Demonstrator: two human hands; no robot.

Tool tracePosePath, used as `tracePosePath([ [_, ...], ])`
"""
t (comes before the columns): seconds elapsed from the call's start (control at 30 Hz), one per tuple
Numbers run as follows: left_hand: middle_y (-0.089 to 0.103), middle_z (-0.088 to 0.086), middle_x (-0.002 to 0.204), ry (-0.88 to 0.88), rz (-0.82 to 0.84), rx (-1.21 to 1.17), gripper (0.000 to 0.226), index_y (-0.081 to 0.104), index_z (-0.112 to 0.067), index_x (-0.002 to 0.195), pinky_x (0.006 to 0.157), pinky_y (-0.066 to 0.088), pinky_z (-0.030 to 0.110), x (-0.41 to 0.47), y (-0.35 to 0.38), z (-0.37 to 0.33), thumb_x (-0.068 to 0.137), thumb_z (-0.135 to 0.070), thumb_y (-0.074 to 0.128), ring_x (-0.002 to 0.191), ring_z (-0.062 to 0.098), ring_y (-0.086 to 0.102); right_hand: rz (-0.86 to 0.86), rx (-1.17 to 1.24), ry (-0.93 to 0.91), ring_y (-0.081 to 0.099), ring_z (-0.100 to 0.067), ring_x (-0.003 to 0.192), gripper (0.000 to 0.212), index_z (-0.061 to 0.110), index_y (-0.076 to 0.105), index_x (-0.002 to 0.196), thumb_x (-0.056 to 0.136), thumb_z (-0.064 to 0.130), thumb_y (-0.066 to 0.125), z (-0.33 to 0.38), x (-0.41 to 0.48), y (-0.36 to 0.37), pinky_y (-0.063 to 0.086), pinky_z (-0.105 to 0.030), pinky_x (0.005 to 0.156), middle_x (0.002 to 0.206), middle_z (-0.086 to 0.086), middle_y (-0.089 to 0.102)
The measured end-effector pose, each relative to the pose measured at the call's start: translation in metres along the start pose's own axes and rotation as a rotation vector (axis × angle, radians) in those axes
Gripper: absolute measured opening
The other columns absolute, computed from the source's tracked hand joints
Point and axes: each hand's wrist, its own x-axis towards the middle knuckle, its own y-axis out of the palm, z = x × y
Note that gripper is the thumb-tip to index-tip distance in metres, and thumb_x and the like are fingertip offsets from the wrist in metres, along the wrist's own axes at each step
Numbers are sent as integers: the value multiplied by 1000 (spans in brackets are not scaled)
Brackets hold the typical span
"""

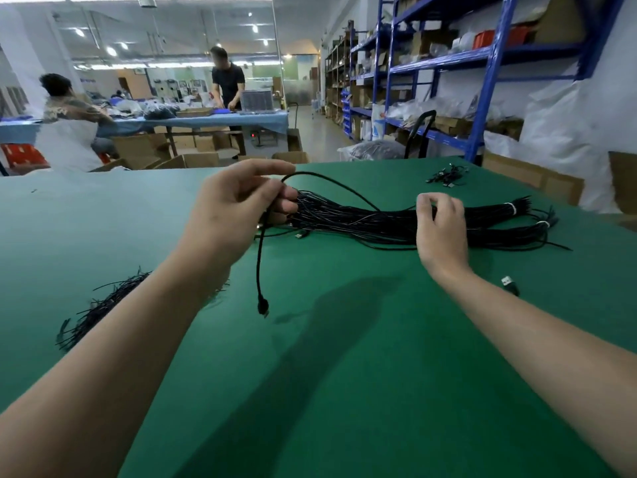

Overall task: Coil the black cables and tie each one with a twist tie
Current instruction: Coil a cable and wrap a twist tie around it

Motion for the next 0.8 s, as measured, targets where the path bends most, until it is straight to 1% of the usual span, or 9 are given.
tracePosePath([
  [0.07,77,3,85,22,-4,-113,24,71,-15,110,78,59,25,2,6,-11,103,-3,51,84,18,75,60,135,-165,55,-15,105,33,14,62,106,107,39,40,37,-36,-13,44,-34,95,111,0,59],
  [0.17,77,3,87,32,16,-239,22,70,-11,111,81,59,25,-3,22,-24,103,-2,51,91,21,76,424,331,-239,65,-11,94,45,17,66,101,101,52,39,87,-92,-23,49,-31,86,94,5,70],
  [0.23,77,3,90,15,30,-314,22,69,-10,110,81,58,24,-12,34,-29,103,-2,51,94,21,76,702,427,-135,70,-11,93,44,17,64,107,100,55,42,111,-115,-24,51,-34,89,95,4,73],
  [0.3,77,4,91,-20,27,-385,21,69,-9,110,83,59,24,-23,42,-34,102,-2,51,97,21,76,868,582,-8,72,-17,82,36,13,62,105,105,45,44,125,-130,-24,54,-39,84,88,-2,72],
  [0.4,77,3,90,-24,16,-402,21,69,-9,109,83,59,24,-36,45,-39,102,-2,52,95,19,76,941,799,200,50,-14,50,33,12,61,92,106,37,46,131,-147,-30,48,-28,52,61,1,53],
  [0.47,76,3,89,23,0,-337,21,71,-11,109,82,58,23,-43,40,-42,102,-2,53,91,19,76,989,842,291,26,-9,44,36,15,55,81,106,39,45,130,-157,-34,27,-20,41,54,7,31],
  [0.53,77,3,92,69,-11,-265,23,72,-14,109,84,57,23,-49,34,-45,102,-2,53,94,19,76,1029,844,310,16,-7,46,39,20,47,74,105,44,45,129,-164,-40,16,-18,39,56,8,22],
  [0.7,72,-7,121,257,75,122,43,66,-24,126,103,52,34,-64,22,-49,99,6,52,117,11,66,1161,891,264,11,-9,46,48,21,41,65,104,49,39,135,-170,-60,8,-22,42,55,7,17],
  [0.8,72,-10,117,481,-12,430,28,74,-21,115,95,53,36,-66,18,-55,91,-8,70,112,7,66,1255,724,145,16,-10,48,50,19,43,67,107,47,33,138,-178,-66,13,-22,45,57,5,20],
])
